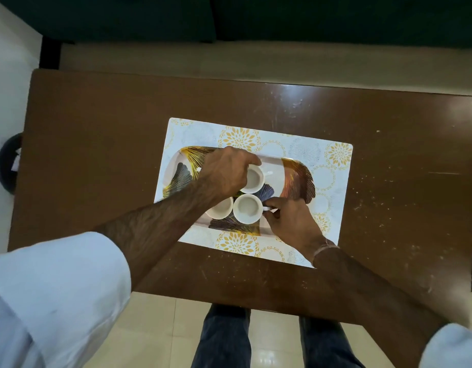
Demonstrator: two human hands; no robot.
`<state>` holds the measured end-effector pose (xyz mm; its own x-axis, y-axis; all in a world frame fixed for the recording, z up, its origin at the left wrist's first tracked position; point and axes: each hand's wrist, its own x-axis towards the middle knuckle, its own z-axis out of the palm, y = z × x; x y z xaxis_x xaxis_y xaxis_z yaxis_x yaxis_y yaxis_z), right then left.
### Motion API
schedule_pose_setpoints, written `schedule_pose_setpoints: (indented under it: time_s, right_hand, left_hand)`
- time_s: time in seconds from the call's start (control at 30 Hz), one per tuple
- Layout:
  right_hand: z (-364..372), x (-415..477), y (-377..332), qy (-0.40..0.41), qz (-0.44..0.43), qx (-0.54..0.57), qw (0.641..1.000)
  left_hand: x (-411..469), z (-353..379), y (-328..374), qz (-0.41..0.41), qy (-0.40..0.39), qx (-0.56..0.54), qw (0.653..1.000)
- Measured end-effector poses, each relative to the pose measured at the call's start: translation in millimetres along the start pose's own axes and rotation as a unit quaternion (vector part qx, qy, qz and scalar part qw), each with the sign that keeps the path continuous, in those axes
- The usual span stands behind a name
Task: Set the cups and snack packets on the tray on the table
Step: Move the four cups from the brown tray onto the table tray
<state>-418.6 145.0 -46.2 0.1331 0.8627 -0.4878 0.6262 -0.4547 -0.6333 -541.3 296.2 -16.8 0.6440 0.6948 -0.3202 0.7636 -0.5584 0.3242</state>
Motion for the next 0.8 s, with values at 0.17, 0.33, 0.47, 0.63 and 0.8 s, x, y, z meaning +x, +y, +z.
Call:
schedule_pose_setpoints:
  time_s: [0.17,0.33,0.47,0.63,0.8]
  right_hand:
    - [-3,-1,0,-0.007,0.001,0.002,1.0]
    - [-16,-12,11,0.018,0.033,0.018,0.999]
    - [-50,-20,42,0.073,0.073,0.042,0.994]
    - [-111,-39,104,0.15,0.135,0.056,0.978]
    - [-169,-77,178,0.219,0.18,0.062,0.957]
  left_hand:
    - [1,-4,4,0.007,-0.014,0.005,1.0]
    - [7,-11,14,0.007,0.004,-0.017,1.0]
    - [26,-7,52,0.011,0.011,-0.055,0.998]
    - [60,17,140,0.053,-0.03,-0.091,0.994]
    - [90,49,245,0.113,-0.08,-0.071,0.988]
